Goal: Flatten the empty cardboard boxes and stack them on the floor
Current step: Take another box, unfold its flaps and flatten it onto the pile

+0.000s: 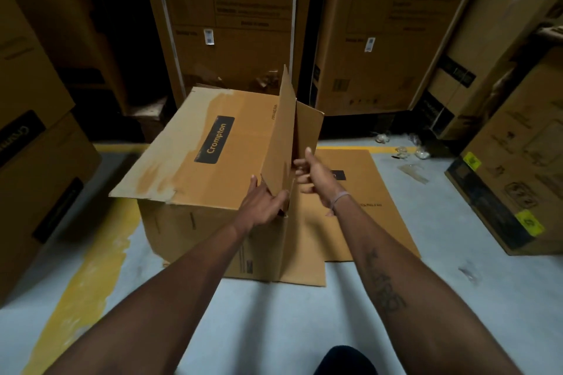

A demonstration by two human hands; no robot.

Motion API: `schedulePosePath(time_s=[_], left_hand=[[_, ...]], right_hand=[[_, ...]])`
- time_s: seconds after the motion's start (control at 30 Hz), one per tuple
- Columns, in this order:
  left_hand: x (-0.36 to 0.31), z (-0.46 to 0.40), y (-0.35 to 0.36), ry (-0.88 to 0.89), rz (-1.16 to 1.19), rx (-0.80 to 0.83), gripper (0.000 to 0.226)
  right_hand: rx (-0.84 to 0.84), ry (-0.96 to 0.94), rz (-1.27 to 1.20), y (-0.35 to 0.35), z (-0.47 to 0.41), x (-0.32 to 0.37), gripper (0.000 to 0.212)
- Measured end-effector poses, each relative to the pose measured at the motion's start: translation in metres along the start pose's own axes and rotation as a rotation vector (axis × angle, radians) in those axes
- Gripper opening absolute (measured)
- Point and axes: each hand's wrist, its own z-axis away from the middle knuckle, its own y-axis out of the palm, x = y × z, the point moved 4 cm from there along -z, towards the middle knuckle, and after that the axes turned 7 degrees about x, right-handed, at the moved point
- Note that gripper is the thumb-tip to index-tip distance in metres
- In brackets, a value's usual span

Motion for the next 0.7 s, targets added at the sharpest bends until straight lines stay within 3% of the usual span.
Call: schedulePosePath(time_s=[0.07,0.17,0.27,0.37,0.5,0.57,0.7], left_hand=[[0.004,-0.003,-0.004,-0.058,0.11,-0.01,0.065],[0.008,-0.006,-0.006,-0.054,0.182,0.006,0.048],[0.011,-0.01,-0.007,-0.032,0.207,0.026,0.054],[0.017,-0.019,-0.006,-0.072,0.211,0.034,0.056],[0.021,-0.031,-0.006,-0.12,0.192,0.018,0.081],[0.022,-0.036,0.0,-0.118,0.155,0.042,0.08],[0.008,-0.048,0.02,-0.033,-0.048,0.077,0.062]], right_hand=[[0.006,0.031,-0.05,0.009,-0.001,-0.026,0.074],[0.042,0.053,-0.102,0.022,0.0,-0.05,0.078],[0.064,0.07,-0.162,0.031,-0.013,-0.064,0.089],[-0.093,0.038,-0.135,0.013,-0.024,-0.07,0.077],[-0.324,0.043,0.134,-0.036,0.001,-0.078,0.076],[-0.234,0.107,0.126,-0.059,0.014,-0.098,0.083],[0.267,0.403,-0.189,-0.064,0.038,-0.15,0.1]])
